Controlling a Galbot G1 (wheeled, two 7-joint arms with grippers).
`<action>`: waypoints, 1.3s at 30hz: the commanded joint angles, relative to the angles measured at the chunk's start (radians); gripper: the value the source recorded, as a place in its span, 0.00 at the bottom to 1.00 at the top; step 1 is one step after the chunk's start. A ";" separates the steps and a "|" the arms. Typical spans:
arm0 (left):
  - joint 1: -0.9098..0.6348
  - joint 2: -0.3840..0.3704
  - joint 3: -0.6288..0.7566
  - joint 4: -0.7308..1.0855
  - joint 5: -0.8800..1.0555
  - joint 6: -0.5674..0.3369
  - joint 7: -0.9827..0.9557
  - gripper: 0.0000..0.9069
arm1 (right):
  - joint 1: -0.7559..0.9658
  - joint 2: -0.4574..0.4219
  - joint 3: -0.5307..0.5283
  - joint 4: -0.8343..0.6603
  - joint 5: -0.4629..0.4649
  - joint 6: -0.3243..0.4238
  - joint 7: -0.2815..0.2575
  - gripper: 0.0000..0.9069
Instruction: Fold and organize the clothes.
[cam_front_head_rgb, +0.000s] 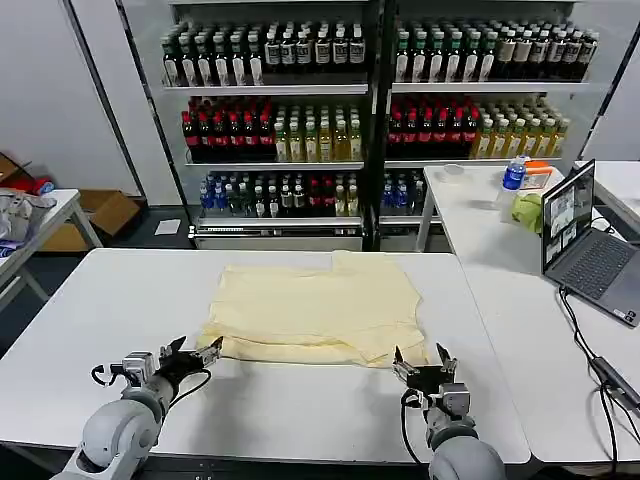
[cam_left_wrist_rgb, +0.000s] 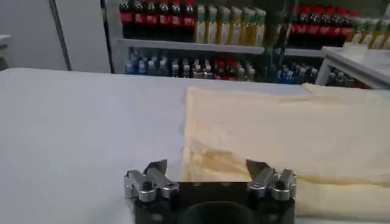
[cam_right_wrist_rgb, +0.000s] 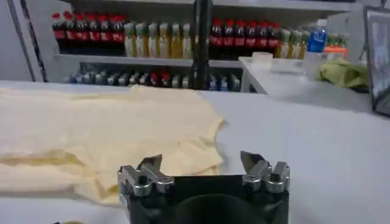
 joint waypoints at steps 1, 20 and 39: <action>-0.015 0.004 0.008 0.045 0.002 -0.003 -0.001 1.00 | -0.007 0.003 0.005 -0.034 0.007 -0.009 0.009 1.00; -0.027 0.009 0.024 0.081 -0.020 -0.008 0.018 0.01 | 0.002 0.010 -0.001 -0.063 0.021 -0.007 0.008 0.00; 0.114 -0.017 -0.004 -0.055 -0.050 -0.031 0.024 0.01 | -0.050 0.007 0.004 0.015 0.010 -0.010 0.005 0.00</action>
